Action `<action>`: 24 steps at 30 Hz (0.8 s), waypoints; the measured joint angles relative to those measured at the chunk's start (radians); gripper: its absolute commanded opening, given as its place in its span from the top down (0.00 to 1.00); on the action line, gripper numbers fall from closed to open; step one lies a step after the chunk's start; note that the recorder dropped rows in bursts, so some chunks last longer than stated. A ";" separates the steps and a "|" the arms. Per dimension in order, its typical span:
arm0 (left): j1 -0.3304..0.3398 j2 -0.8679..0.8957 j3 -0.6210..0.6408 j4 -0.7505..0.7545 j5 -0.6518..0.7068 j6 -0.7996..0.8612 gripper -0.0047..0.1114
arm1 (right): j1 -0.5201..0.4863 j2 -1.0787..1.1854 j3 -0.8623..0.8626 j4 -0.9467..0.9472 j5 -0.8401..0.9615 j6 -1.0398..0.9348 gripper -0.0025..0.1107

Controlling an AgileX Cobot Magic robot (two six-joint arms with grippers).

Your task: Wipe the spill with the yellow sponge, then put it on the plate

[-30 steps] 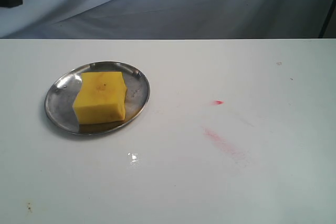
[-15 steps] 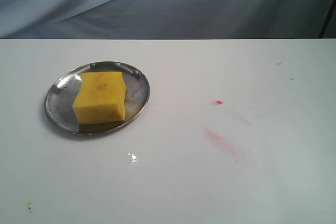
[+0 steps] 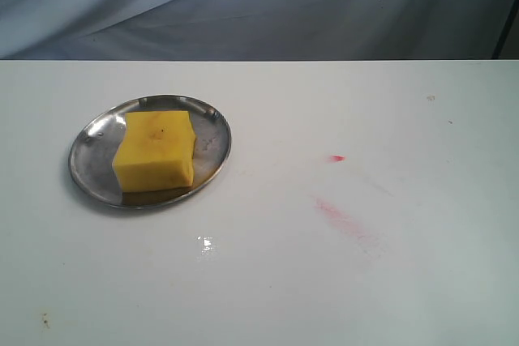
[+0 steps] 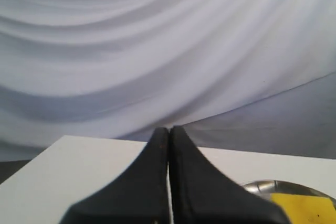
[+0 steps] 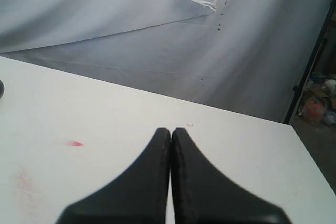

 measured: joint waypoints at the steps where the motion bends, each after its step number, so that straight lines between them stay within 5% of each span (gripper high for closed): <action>1: 0.000 0.000 0.009 0.000 0.004 0.002 0.96 | 0.000 0.000 0.000 0.000 0.000 0.000 0.98; 8: 0.000 0.000 0.181 -0.177 -0.130 0.009 0.96 | 0.000 0.000 0.000 0.000 0.000 0.000 0.98; 15: 0.000 0.000 0.293 -0.187 -0.297 0.015 0.96 | 0.000 0.000 0.000 0.000 0.000 0.000 0.98; 24: 0.000 -0.058 0.294 -0.101 -0.314 0.016 0.96 | 0.000 0.000 0.000 0.000 0.000 0.000 0.98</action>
